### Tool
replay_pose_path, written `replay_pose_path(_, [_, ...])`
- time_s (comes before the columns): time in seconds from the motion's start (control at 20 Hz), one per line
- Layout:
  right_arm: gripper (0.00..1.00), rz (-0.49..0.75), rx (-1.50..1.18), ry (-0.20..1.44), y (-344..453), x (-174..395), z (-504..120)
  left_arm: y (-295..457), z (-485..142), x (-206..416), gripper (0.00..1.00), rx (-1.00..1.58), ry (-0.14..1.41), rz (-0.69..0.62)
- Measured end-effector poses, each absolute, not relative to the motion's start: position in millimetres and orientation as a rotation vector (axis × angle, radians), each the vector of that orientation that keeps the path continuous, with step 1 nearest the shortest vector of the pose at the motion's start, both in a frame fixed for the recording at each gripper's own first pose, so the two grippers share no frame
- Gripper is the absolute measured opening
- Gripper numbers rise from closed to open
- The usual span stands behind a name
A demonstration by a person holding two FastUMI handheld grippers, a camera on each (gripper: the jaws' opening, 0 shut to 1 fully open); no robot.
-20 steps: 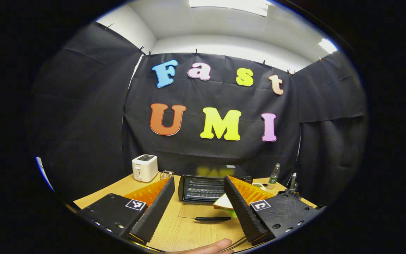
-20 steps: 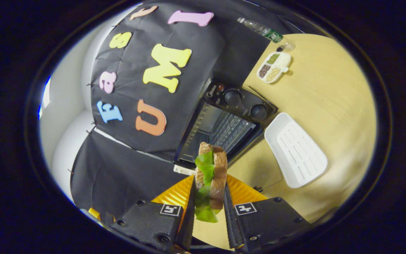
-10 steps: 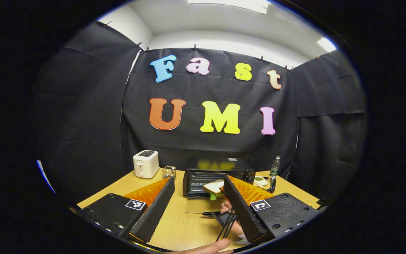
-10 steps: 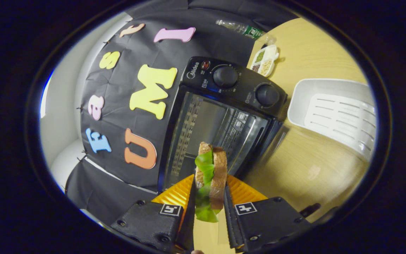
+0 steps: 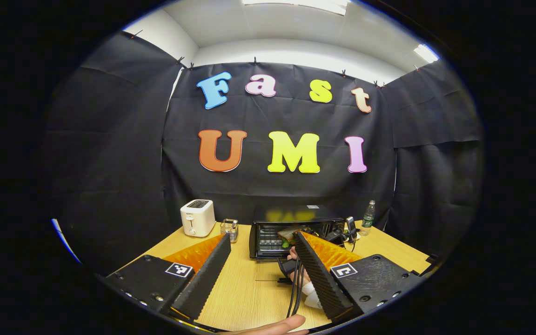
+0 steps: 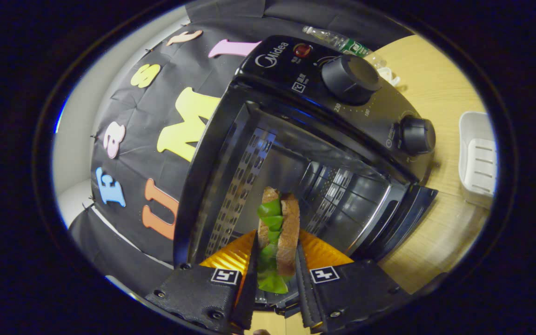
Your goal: Open the electric oven with the left hand, put the food in, and close the electric oven.
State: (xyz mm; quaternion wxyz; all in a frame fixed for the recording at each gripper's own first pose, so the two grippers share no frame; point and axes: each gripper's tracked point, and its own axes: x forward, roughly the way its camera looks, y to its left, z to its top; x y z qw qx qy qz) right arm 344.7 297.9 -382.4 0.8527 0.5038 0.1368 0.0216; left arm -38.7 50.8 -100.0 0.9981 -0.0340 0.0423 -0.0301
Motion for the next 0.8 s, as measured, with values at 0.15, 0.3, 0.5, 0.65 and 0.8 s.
replay_pose_path(0.15, [0.45, 0.049, 1.040, 0.323, 306, 345, -392, 48, -110, -33, 0.92, -0.062, 0.108, -0.069])
replay_pose_path(0.3, [0.47, 0.047, 0.978, 0.343, 312, 344, -393, 51, -114, -32, 0.92, -0.056, 0.122, -0.059])
replay_pose_path(0.5, [0.45, 0.016, 0.818, 0.357, 311, 343, -397, 54, -115, -34, 0.92, -0.073, 0.123, -0.052])
replay_pose_path(0.65, [0.63, 0.036, 0.718, 0.348, 318, 343, -395, 58, -119, -35, 0.92, -0.070, 0.136, -0.042])
replay_pose_path(0.8, [0.83, 0.054, 0.534, 0.348, 321, 342, -394, 57, -121, -36, 0.92, -0.062, 0.142, -0.038])
